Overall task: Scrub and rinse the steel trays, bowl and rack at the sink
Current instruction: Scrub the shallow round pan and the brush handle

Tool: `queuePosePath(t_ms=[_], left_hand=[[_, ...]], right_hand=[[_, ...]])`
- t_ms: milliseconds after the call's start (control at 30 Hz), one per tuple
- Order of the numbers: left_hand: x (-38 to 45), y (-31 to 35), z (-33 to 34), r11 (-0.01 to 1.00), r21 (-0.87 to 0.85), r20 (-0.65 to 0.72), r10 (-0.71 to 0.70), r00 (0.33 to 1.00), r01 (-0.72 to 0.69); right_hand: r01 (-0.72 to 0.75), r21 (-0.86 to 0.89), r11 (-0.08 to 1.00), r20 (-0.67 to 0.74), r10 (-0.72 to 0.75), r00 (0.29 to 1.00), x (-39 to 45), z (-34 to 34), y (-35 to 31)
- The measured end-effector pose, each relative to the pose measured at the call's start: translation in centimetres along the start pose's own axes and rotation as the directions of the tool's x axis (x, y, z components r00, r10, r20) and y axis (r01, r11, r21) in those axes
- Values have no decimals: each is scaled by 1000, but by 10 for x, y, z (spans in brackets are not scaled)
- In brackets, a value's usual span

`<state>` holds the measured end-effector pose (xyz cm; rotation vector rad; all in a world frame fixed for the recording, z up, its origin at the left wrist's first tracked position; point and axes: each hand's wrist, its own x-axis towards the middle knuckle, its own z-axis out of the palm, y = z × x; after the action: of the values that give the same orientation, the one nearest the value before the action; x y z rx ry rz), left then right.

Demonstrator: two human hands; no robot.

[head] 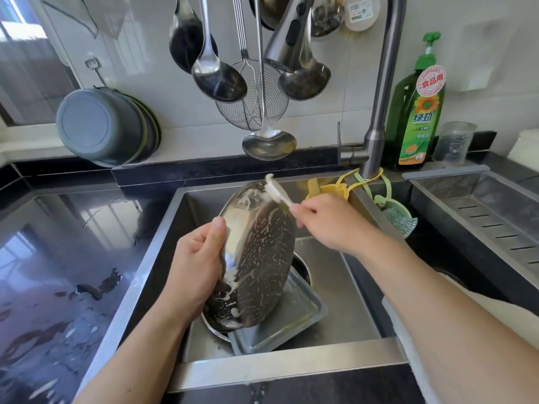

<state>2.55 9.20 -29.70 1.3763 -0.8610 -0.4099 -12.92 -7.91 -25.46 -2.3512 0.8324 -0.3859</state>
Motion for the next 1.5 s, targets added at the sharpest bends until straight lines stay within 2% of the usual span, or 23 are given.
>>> queuePosePath(t_ms=[100,167,233,267,367,433,500,533,667,700,800,833,967,1067,1200,1267,1367,1500], left_hand=[[2,1,0,995,-93,-88,-49,995,41],[3,1,1,997,-62,-89,-42,995,37],[2,2,3,998,57,-70,5,998,-1],[1,2,3,995,93,-72,26,997,-19],[1,4,3,995,101,-114,34,993,-22],[1,3,3,996,87,-138,30,990,-18],[0,2,4,988,147,-134,58,989,-38],[0,-1,5,981,187,-128,84,988,-59],[1,-5,-1,980,200,-202,61,978,-19],[3,-4,-1,982,186,-222,53,974,-11],[3,1,3,986,163,-284,28,958,20],[4,1,4,988,152,-314,18,949,32],[6,4,1,992,-25,-460,-122,880,124],[11,4,-1,988,-104,-502,-154,851,117],[16,-4,-9,958,-264,-528,-243,814,115],[17,-5,-10,929,-354,-528,-297,795,112],[18,-3,-11,872,-479,-494,-360,792,98],[18,-5,-20,823,-561,-477,-414,775,94]], right_hand=[[212,-39,976,67,-210,976,-10,17,-22],[181,-83,980,6,-181,983,-6,17,-27],[131,-127,983,-78,-142,987,-3,16,-27],[155,-145,977,-72,-167,983,-7,18,-28],[267,-127,955,73,-259,963,-19,34,-36],[206,-129,970,22,-205,978,-12,33,-38],[112,-153,982,-95,-127,987,-2,25,-39],[100,-153,983,-104,-117,988,-1,22,-39],[223,-165,961,149,-199,969,-25,34,-42],[230,-175,957,164,-202,966,-28,37,-44],[192,-221,956,-14,-200,980,-21,37,-49],[197,-214,957,-35,-209,977,-20,39,-50],[256,-196,947,161,-227,961,-34,54,-52],[219,-212,952,117,-198,973,-31,50,-53],[45,-369,928,114,-3,993,-11,44,-31],[-27,-295,955,97,58,994,-7,41,-17],[-90,-120,989,-21,88,996,2,36,-12],[-254,-127,959,9,257,966,10,24,5]])
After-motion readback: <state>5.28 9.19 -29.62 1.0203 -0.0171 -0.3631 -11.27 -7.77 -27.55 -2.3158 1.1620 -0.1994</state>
